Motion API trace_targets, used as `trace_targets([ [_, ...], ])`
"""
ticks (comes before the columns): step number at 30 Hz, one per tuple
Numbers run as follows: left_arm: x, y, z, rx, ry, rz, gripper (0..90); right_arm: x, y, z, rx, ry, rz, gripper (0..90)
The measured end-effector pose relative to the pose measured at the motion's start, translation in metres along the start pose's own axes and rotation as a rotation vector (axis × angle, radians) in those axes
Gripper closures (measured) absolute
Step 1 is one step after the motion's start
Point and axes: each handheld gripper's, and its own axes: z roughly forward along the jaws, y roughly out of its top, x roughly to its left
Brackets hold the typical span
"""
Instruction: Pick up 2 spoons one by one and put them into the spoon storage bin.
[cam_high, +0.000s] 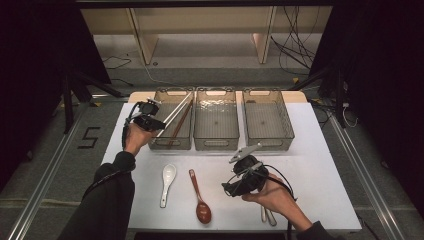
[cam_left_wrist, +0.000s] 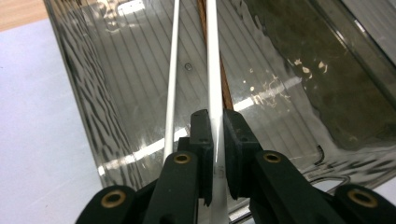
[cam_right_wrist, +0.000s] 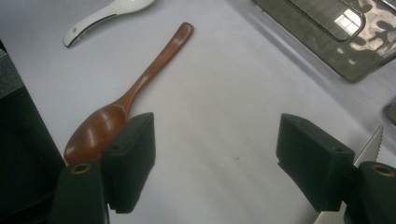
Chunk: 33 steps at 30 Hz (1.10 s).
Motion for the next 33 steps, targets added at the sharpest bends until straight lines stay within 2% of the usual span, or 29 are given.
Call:
trace_targets([
  [3, -0.001, 0.0, 0.002, -0.006, 0.015, -0.004, 80.1, 0.0, 0.0, 0.0, 0.003, 0.002, -0.001, 29.4],
  [5, -0.001, 0.0, 0.001, -0.021, -0.001, -0.016, 75.2, -0.001, 0.0, 0.0, 0.006, 0.003, 0.001, 29.5],
  [8, -0.003, 0.0, -0.004, -0.029, -0.003, -0.01, 66.0, -0.001, 0.0, -0.001, 0.006, 0.002, 0.002, 29.4],
  [16, -0.01, -0.003, -0.028, -0.044, -0.054, -0.034, 44.8, -0.001, -0.001, -0.001, 0.006, -0.005, 0.009, 29.2],
  [19, -0.015, -0.009, -0.037, -0.034, -0.076, -0.025, 38.4, -0.002, -0.001, -0.002, 0.006, -0.009, 0.018, 28.9],
  [28, -0.033, -0.031, -0.059, -0.044, -0.128, 0.01, 29.3, -0.002, -0.002, -0.002, 0.006, -0.014, 0.025, 28.2],
  [33, -0.042, -0.042, -0.064, -0.03, -0.134, 0.028, 26.5, -0.003, -0.002, -0.002, 0.004, -0.017, 0.026, 27.7],
])
